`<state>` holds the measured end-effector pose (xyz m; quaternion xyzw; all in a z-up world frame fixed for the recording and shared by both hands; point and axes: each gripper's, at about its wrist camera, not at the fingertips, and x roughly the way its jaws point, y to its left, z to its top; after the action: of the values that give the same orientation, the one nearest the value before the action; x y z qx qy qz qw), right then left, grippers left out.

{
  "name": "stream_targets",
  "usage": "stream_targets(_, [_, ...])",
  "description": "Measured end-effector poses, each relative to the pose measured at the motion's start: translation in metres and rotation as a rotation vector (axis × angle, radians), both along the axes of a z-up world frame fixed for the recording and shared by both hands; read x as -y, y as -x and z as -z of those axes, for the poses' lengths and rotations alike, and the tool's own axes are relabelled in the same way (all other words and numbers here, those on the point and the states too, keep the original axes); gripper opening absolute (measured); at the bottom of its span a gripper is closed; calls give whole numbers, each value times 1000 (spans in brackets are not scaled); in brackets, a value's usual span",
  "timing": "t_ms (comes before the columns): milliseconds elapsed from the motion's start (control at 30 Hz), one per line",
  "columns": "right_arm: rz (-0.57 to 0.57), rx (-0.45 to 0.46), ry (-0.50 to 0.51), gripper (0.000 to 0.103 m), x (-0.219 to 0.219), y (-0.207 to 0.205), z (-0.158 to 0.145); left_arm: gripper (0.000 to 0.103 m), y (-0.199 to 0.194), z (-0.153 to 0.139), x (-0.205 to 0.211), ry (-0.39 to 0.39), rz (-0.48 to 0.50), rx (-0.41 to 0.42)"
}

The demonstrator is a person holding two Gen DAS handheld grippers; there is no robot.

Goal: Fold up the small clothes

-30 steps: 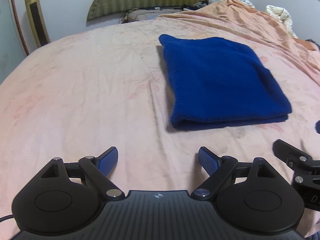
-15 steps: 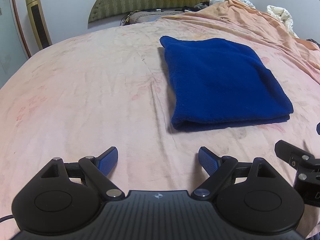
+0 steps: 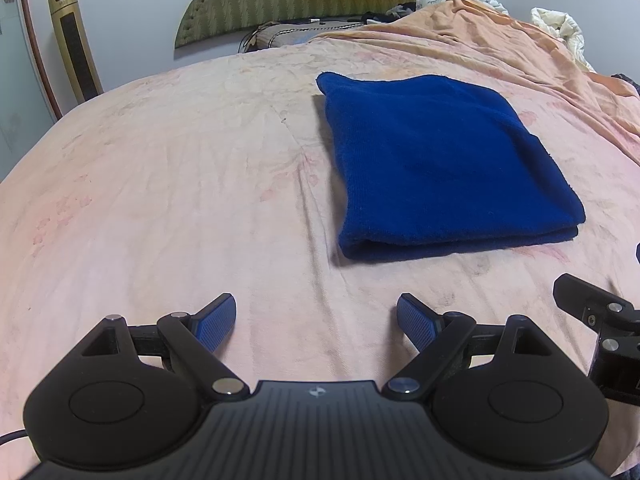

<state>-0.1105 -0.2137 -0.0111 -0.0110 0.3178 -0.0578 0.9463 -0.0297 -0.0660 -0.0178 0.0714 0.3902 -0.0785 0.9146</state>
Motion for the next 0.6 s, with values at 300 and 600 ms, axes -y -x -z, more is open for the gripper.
stream_targets(300, [11,-3,-7,102,3,1,0,88,0,0,1,-4,2,-2])
stream_targets(600, [4,-2,-14,102,2,1,-1,88,1,1,2,-6,10,-4])
